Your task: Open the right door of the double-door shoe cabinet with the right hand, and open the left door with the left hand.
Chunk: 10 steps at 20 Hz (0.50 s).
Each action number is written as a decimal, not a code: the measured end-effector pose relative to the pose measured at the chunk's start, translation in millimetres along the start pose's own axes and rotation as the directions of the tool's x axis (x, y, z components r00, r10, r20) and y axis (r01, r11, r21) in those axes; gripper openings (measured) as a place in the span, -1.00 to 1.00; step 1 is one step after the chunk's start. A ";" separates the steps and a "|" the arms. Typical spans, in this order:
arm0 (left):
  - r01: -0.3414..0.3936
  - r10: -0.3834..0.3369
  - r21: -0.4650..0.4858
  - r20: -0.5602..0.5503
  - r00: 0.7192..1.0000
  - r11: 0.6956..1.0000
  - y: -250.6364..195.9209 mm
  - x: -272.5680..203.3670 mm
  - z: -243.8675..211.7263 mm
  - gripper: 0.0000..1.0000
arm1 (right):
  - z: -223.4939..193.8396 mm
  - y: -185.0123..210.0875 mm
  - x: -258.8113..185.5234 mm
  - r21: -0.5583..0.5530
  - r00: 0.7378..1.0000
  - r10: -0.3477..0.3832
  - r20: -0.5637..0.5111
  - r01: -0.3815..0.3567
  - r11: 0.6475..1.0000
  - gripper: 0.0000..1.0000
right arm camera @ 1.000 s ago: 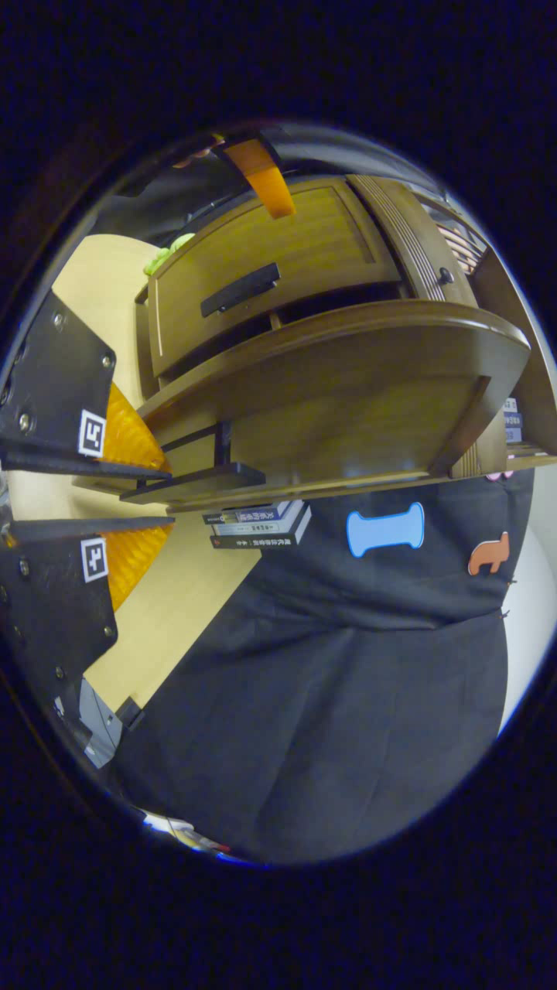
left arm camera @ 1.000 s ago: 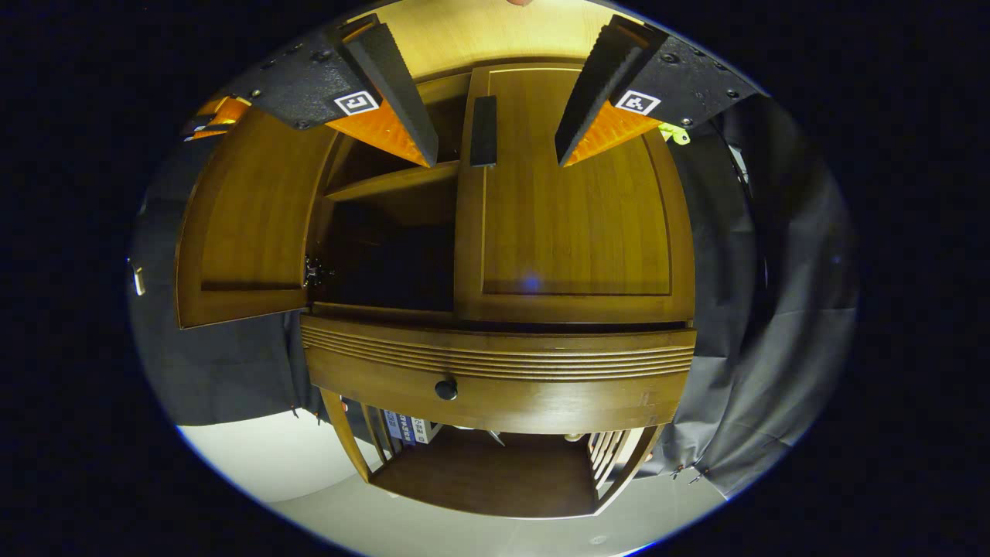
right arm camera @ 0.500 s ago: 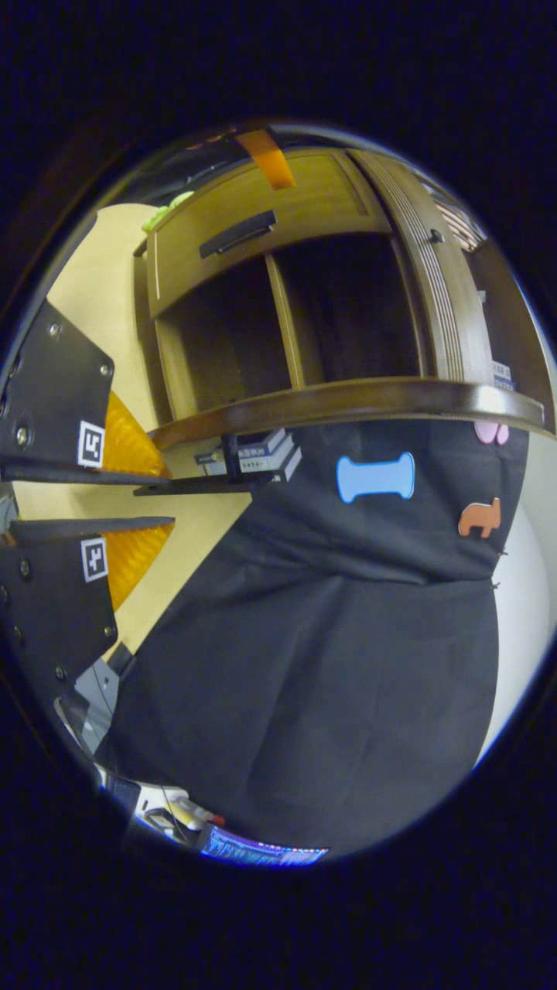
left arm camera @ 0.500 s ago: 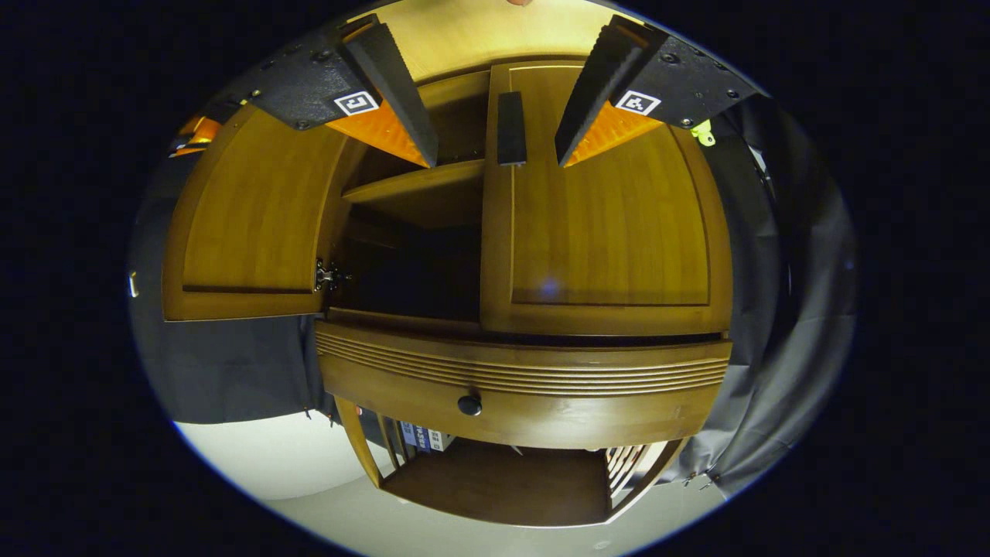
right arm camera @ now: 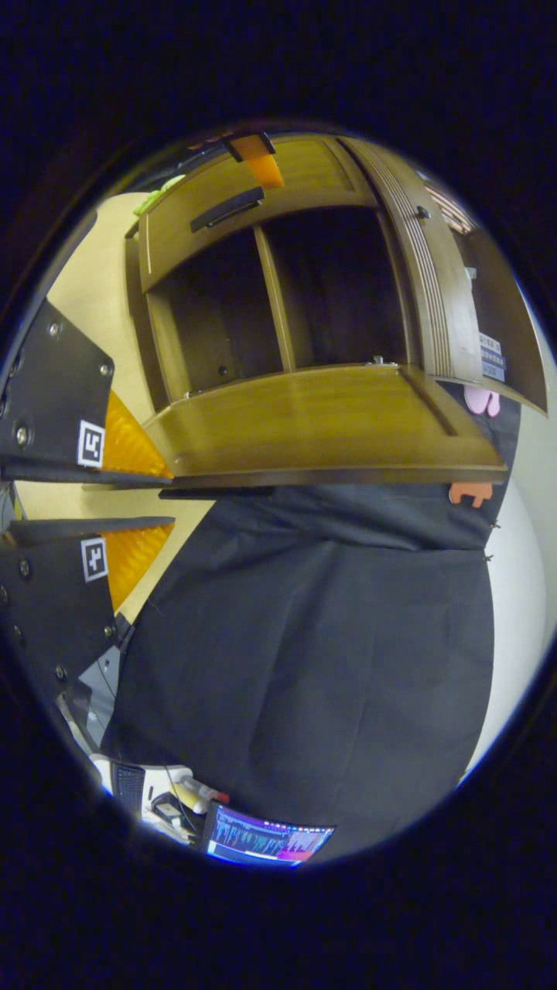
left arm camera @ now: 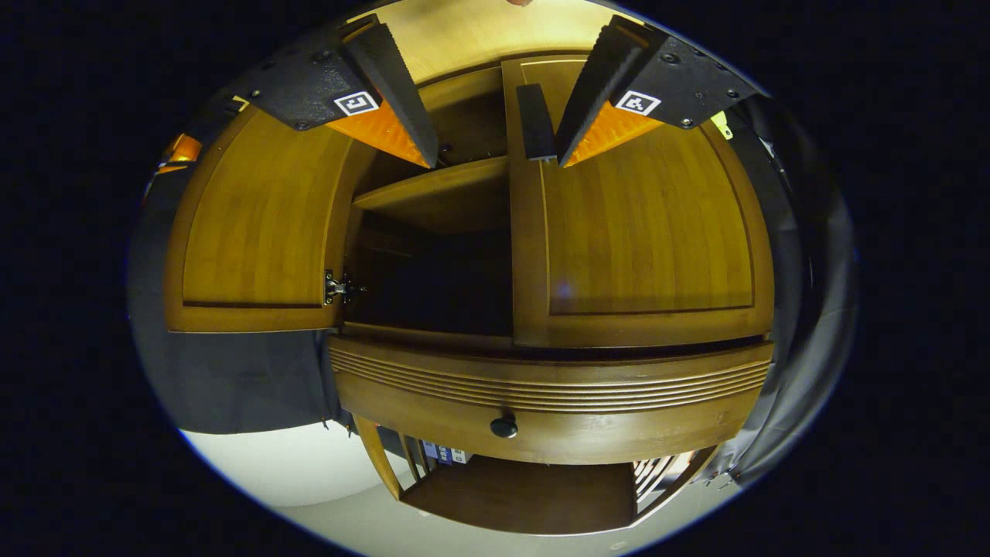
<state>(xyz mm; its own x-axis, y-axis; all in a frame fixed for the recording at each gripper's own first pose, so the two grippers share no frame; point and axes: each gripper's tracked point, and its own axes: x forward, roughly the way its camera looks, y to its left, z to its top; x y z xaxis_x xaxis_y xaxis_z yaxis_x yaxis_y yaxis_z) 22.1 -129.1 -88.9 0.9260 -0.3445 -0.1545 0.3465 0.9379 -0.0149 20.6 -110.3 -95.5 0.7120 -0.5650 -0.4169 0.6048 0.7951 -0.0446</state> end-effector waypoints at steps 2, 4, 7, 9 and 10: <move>0.006 -0.005 0.006 -0.008 1.000 1.000 -2.9 5.2 -4.3 0.91 | 9.4 -4.6 -3.5 -0.002 1.000 -0.018 0.020 0.019 1.000 -0.62; 0.007 -0.007 0.007 -0.014 1.000 1.000 -1.3 10.5 -8.2 0.91 | 19.1 -13.4 -7.0 0.001 0.998 -0.040 0.042 0.040 0.999 -0.62; 0.005 -0.004 0.010 -0.028 1.000 1.000 -0.2 17.0 -16.6 0.91 | 31.2 -26.3 -11.9 0.023 0.995 -0.075 0.072 0.074 0.997 -0.62; 0.003 -0.003 0.009 -0.040 0.999 1.000 1.8 22.3 -24.2 0.86 | 38.7 -35.9 -17.3 0.042 0.990 -0.102 0.095 0.098 0.994 -0.62; 0.003 -0.003 0.008 -0.046 0.999 1.000 2.3 25.0 -27.6 0.86 | 42.9 -42.5 -20.2 0.051 0.987 -0.119 0.108 0.114 0.992 -0.62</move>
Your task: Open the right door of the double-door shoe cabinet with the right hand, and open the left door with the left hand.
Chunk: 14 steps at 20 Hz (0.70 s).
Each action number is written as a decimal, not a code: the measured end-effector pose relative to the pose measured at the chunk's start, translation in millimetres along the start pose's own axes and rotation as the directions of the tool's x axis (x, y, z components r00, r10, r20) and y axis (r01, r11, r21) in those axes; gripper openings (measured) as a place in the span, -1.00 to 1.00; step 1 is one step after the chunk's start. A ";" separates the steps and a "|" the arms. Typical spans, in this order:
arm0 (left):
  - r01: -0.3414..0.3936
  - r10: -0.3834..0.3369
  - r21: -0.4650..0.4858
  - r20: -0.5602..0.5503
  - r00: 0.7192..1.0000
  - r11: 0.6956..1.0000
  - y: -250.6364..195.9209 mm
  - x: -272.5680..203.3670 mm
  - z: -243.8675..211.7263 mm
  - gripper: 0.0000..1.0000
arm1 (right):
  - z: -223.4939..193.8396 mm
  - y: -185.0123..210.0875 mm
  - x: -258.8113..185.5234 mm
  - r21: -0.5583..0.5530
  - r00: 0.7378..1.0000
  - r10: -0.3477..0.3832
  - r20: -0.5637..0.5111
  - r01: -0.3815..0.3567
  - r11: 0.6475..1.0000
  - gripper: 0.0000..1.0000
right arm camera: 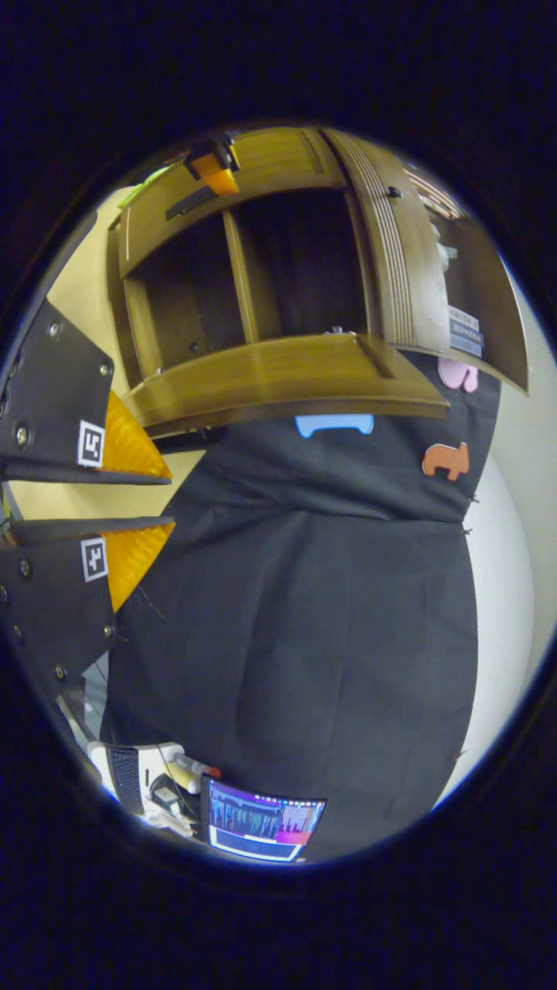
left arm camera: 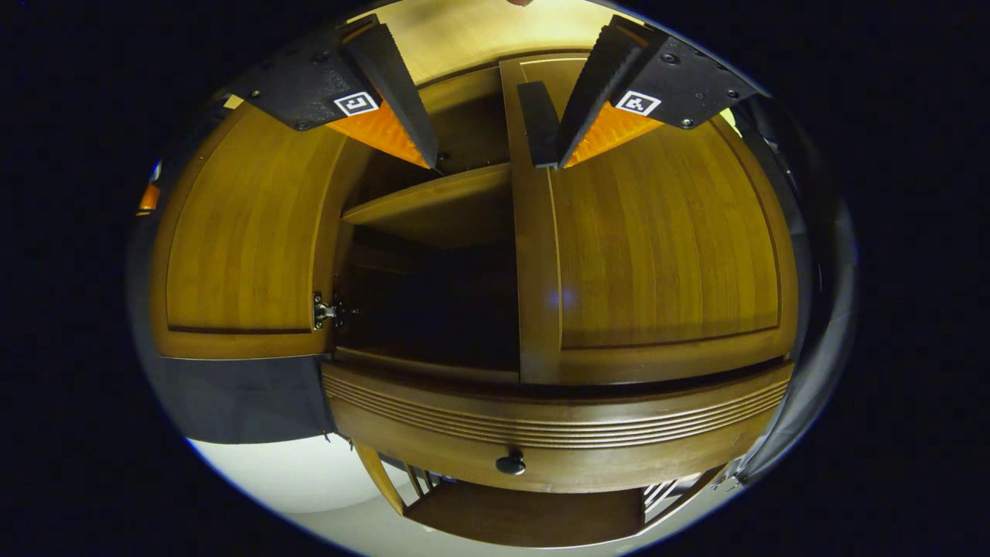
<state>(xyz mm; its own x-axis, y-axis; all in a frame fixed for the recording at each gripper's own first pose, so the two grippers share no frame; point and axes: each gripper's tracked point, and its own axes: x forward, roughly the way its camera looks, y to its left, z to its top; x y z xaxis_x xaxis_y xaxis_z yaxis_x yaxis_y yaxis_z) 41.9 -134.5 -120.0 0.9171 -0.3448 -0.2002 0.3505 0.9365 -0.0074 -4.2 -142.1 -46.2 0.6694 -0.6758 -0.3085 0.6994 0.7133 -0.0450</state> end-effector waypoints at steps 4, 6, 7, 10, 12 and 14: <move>0.000 0.000 0.003 -0.016 1.000 1.000 0.0 11.8 -9.4 0.91 | 17.9 -20.9 -3.7 0.028 0.997 -0.049 0.057 0.048 0.998 -0.61; -0.007 0.007 0.006 -0.029 1.000 1.000 0.9 14.8 -15.0 0.91 | 20.3 -25.5 -6.4 0.037 0.997 -0.052 0.064 0.049 0.998 -0.48; -0.013 0.013 0.013 -0.027 1.000 1.000 0.2 15.3 -16.2 0.91 | 19.5 -27.7 -7.7 0.036 0.996 -0.056 0.063 0.053 0.998 -0.29; -0.027 0.028 0.048 -0.015 1.000 0.998 1.3 16.2 -18.7 0.88 | 17.2 -30.8 -4.6 0.032 0.997 -0.058 0.053 0.056 0.998 0.17; -0.046 0.047 0.041 -0.021 0.999 0.998 3.6 17.7 -22.8 0.92 | 18.5 -27.4 -3.8 0.035 0.997 -0.048 0.053 0.046 0.998 0.24; -0.077 0.078 0.023 -0.020 0.997 0.997 10.5 16.1 -25.4 0.93 | 19.0 -25.4 -3.3 0.029 0.997 -0.042 0.057 0.041 0.999 0.29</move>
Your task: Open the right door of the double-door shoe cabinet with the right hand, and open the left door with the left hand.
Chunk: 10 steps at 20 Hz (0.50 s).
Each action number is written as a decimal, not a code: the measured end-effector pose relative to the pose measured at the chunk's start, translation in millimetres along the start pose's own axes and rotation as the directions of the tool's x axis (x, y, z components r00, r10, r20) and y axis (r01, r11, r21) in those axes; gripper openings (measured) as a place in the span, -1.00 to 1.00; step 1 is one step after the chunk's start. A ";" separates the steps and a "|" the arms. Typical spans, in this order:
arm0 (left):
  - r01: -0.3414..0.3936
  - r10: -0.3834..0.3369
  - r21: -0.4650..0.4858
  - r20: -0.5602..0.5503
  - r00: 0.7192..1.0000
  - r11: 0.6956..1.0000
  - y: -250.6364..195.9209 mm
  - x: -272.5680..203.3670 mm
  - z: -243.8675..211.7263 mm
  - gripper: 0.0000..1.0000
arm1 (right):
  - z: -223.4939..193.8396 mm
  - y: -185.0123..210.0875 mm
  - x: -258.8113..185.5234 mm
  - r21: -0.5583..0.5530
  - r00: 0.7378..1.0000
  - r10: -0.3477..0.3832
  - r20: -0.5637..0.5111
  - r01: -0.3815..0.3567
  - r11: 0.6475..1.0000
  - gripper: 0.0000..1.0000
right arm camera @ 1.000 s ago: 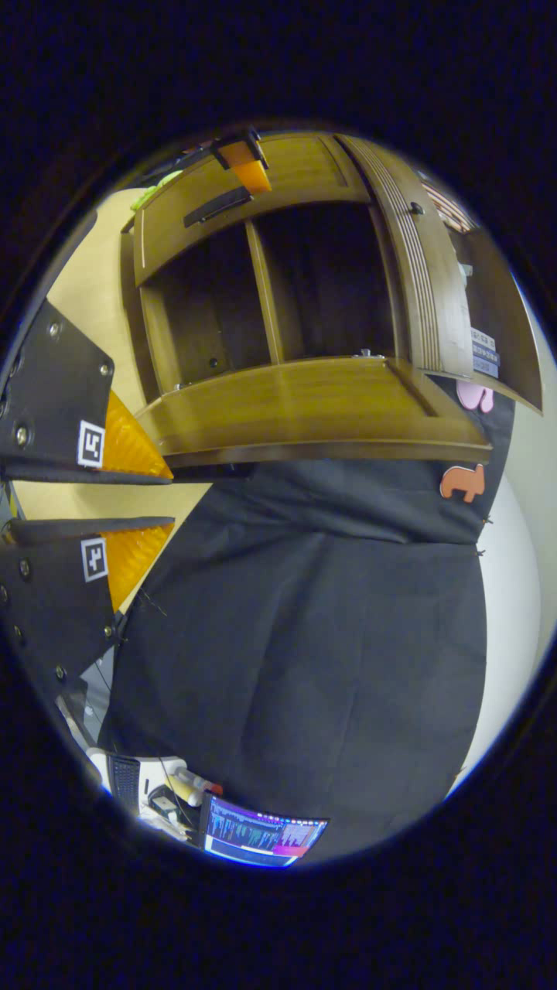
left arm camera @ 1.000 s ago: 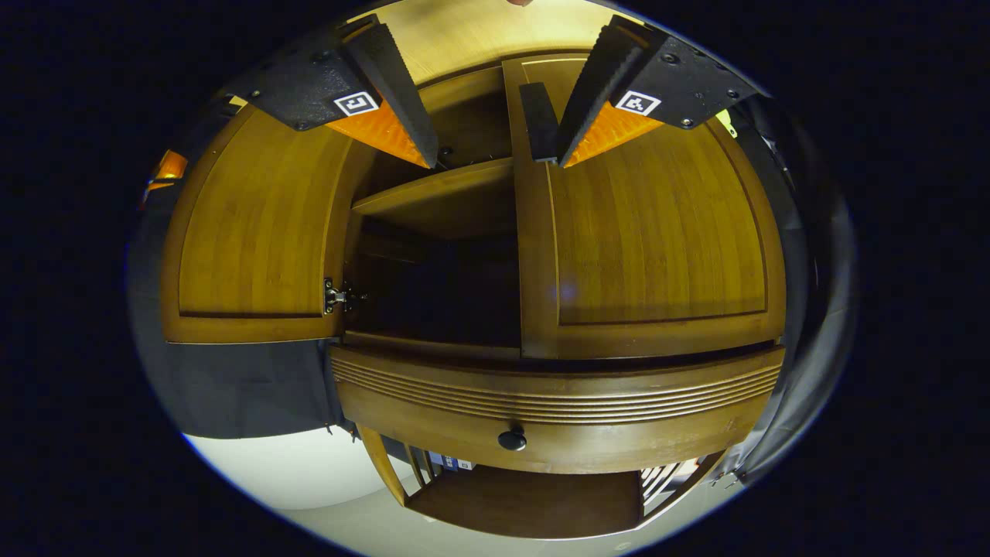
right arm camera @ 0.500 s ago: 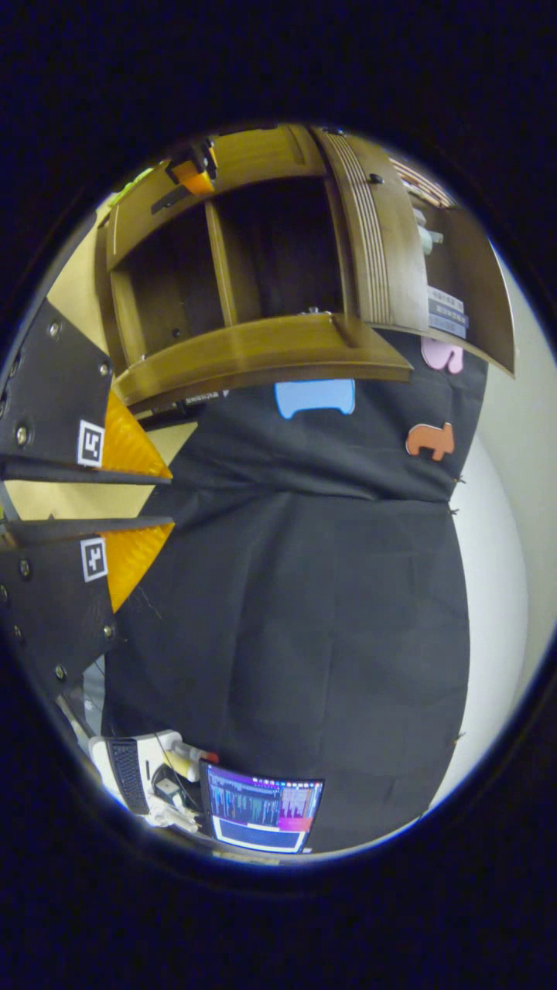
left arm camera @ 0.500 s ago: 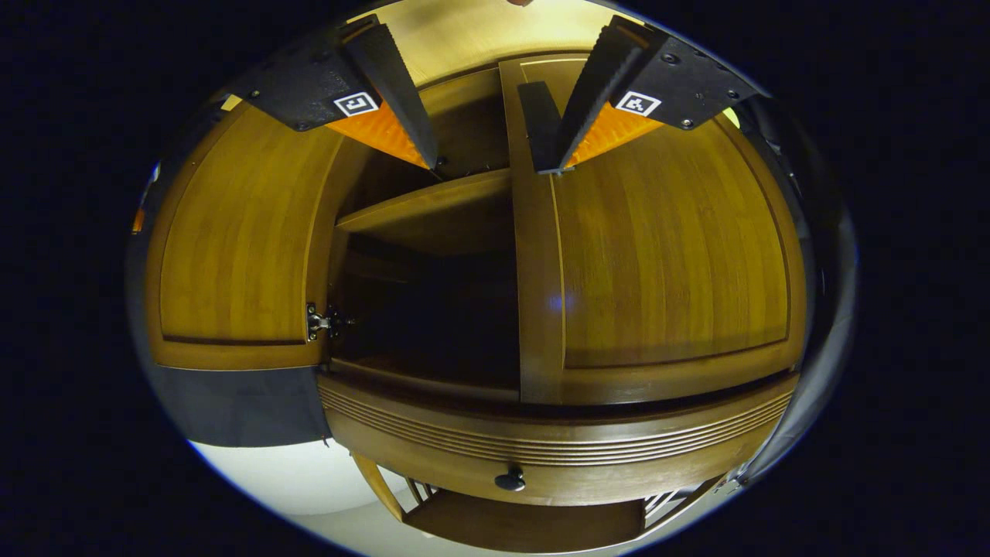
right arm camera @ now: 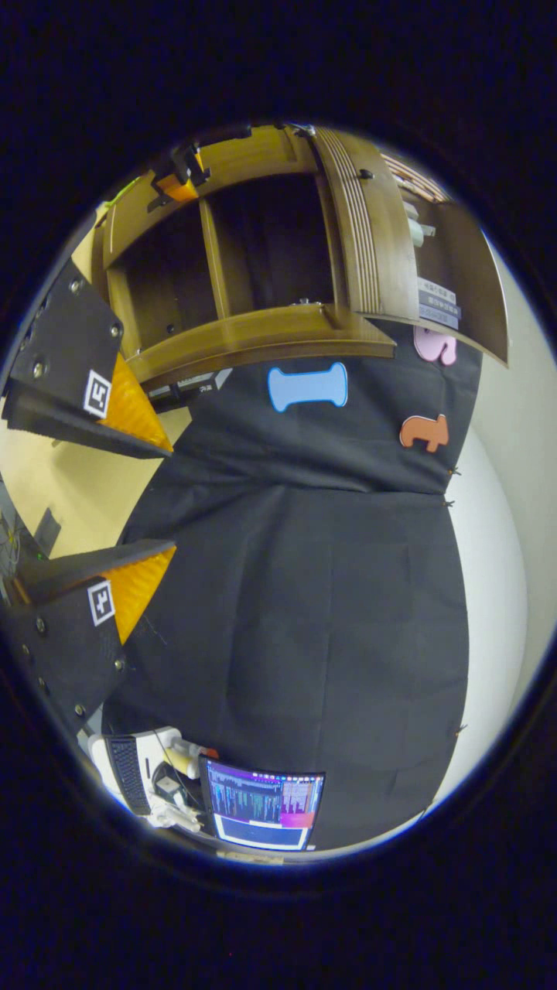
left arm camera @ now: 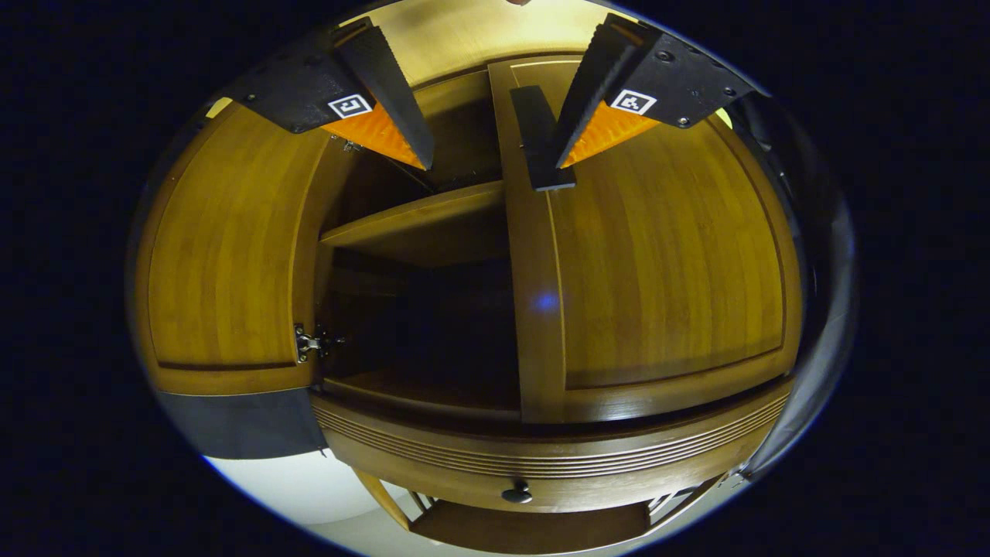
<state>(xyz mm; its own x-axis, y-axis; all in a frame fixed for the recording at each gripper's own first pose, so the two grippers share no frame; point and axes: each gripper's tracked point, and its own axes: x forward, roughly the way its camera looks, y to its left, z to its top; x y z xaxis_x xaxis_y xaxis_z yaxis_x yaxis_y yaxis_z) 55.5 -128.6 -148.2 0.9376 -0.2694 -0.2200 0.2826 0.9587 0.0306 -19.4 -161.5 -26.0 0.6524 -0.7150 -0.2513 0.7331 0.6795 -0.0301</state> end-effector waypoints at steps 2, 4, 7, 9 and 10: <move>-0.035 0.035 -0.004 -0.010 0.999 0.999 9.6 1.9 -6.4 0.96 | -1.7 1.7 -0.4 -0.007 1.000 0.006 -0.003 -0.006 1.000 0.18; -0.080 0.079 -0.011 -0.027 0.997 0.997 23.4 7.5 -12.4 0.80 | -4.3 2.8 -0.7 -0.014 1.000 0.010 -0.010 -0.010 1.000 0.23; -0.089 0.086 -0.038 -0.079 0.993 0.995 30.6 15.5 -26.7 0.59 | -9.3 0.1 -1.0 -0.012 1.000 0.002 -0.024 -0.002 1.000 0.18; -0.101 0.095 -0.048 -0.106 0.990 0.994 39.0 16.0 -35.4 0.32 | -12.1 -2.7 -0.7 -0.004 0.999 -0.004 -0.033 0.004 1.000 0.24; -0.088 0.081 -0.057 -0.110 0.991 0.995 39.3 16.1 -36.9 0.16 | -13.8 -2.7 -0.8 -0.002 0.999 -0.006 -0.038 0.006 1.000 0.24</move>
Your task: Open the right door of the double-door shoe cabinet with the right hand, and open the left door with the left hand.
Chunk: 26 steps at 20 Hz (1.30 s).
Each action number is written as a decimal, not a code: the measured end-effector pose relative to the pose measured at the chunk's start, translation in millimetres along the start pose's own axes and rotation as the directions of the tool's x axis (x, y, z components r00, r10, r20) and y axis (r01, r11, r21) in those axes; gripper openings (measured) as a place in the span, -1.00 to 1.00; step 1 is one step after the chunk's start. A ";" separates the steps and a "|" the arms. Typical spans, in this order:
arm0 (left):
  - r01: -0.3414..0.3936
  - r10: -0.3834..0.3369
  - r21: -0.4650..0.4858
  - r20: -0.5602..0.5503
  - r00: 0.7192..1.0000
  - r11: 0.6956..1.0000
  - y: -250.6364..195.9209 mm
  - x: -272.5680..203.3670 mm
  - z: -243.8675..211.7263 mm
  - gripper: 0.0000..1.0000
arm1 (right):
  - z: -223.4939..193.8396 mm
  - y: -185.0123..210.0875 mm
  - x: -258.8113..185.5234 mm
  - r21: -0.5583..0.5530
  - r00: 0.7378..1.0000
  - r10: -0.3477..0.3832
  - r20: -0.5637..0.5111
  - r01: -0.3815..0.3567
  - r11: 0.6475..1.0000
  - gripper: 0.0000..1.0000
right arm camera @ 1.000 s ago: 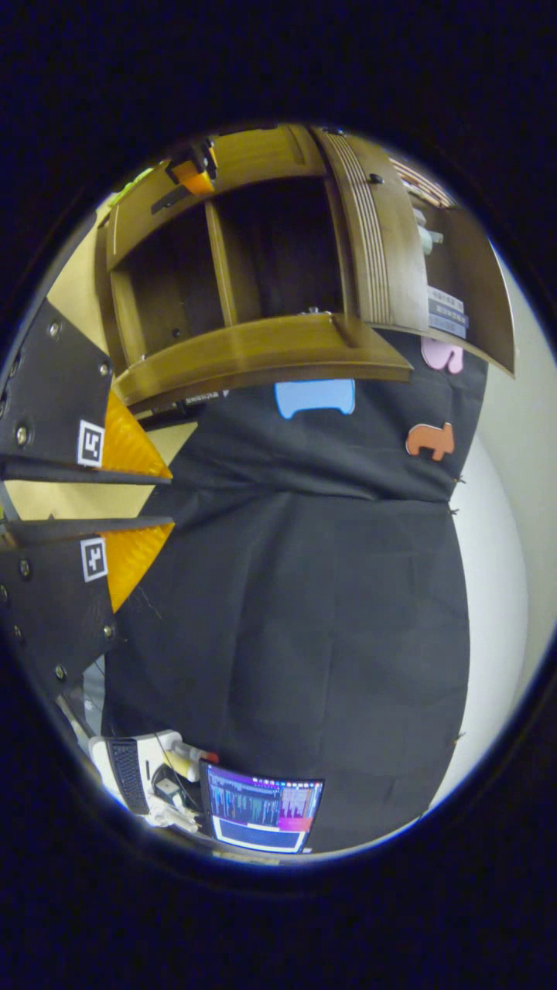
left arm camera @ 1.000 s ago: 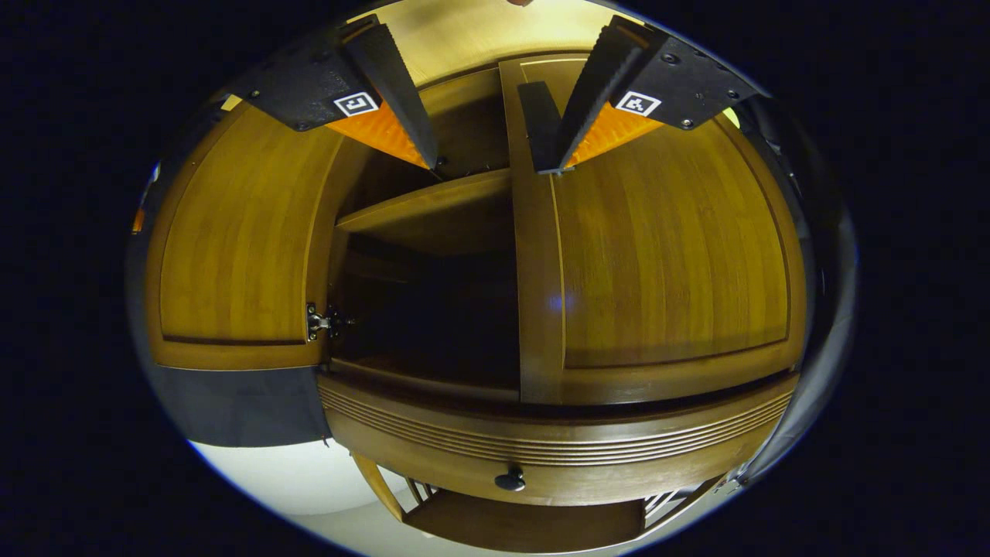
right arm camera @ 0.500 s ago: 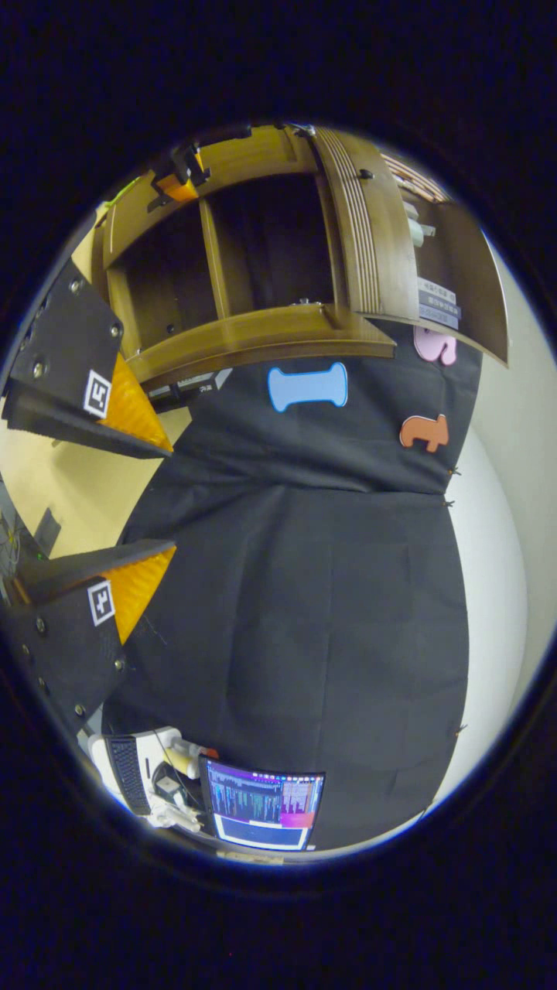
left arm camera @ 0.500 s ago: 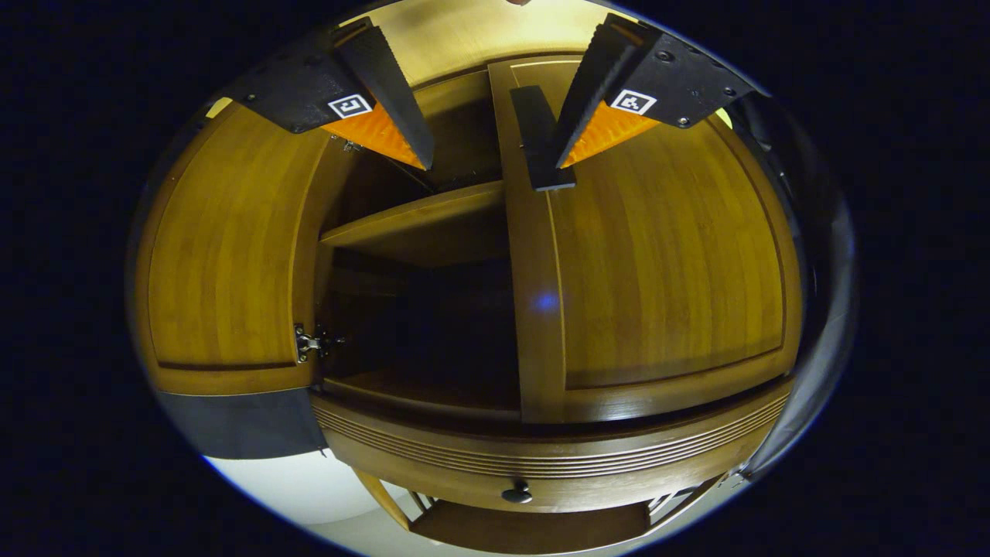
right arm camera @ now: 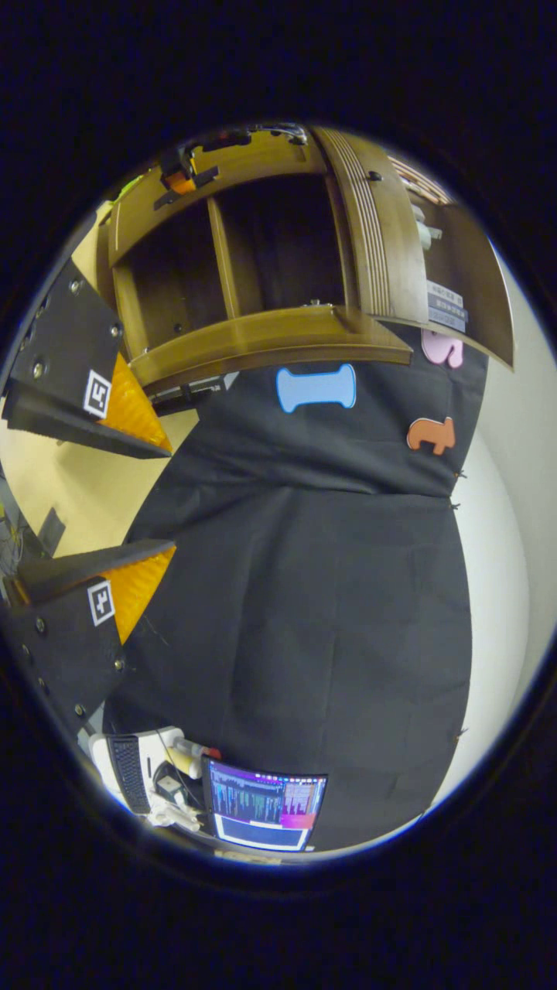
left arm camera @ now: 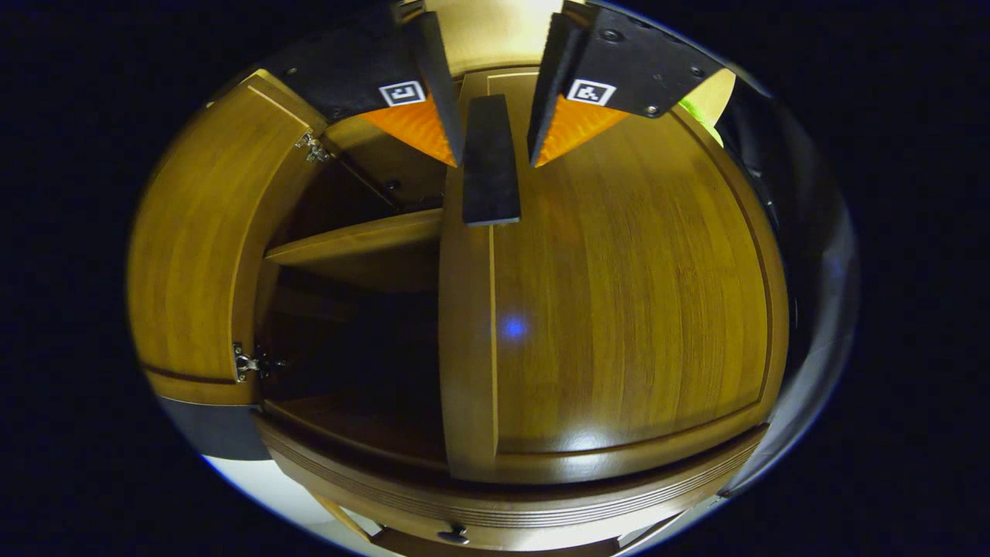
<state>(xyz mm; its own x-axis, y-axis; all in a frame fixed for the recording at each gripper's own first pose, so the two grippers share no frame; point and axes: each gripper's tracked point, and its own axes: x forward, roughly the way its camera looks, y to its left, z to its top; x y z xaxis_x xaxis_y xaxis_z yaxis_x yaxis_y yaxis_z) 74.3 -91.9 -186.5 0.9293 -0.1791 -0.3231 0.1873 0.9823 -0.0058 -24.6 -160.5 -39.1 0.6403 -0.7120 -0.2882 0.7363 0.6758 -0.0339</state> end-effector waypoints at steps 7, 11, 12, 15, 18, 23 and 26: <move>0.010 -0.010 0.020 -0.019 1.000 1.000 -9.4 6.7 -1.8 -0.29 | -3.9 -1.6 -3.6 -0.005 1.000 -0.018 -0.007 0.018 1.000 0.23; 0.026 -0.026 0.023 -0.024 0.999 0.999 -5.8 3.8 -2.1 -0.39 | -13.8 -3.6 -7.1 0.016 0.999 -0.019 -0.031 0.019 1.000 0.24; 0.028 -0.027 0.024 -0.025 0.999 0.999 -5.6 3.0 -2.3 -0.36 | -16.0 -5.4 -8.0 0.017 0.999 -0.021 -0.033 0.022 1.000 0.24; 0.032 -0.032 0.017 -0.027 0.999 0.999 -6.3 2.2 -0.5 -0.37 | -14.5 -10.2 -9.4 0.020 0.999 -0.032 -0.032 0.032 0.999 0.24; 0.045 -0.044 0.010 -0.028 0.999 0.999 -6.5 -1.9 4.1 -0.40 | -17.7 -12.5 -10.3 0.027 0.998 -0.038 -0.040 0.039 0.999 0.23; 0.065 -0.064 0.004 -0.024 0.998 0.998 -8.7 -4.6 10.5 -0.37 | -21.0 -13.8 -11.1 0.031 0.998 -0.040 -0.054 0.041 0.999 0.23; 0.074 -0.074 -0.002 -0.021 0.997 0.997 -7.4 -10.0 15.0 -0.37 | -21.2 -14.3 -11.7 0.027 0.998 -0.037 -0.056 0.039 0.999 0.23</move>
<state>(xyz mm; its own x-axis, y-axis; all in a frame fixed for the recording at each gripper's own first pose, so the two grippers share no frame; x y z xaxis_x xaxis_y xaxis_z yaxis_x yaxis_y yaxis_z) 68.3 -98.2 -169.0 0.9058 -0.2503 -0.3419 0.2550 0.9664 -0.0319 -47.3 -157.8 -55.6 0.5993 -0.7249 -0.3396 0.7662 0.6424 -0.0190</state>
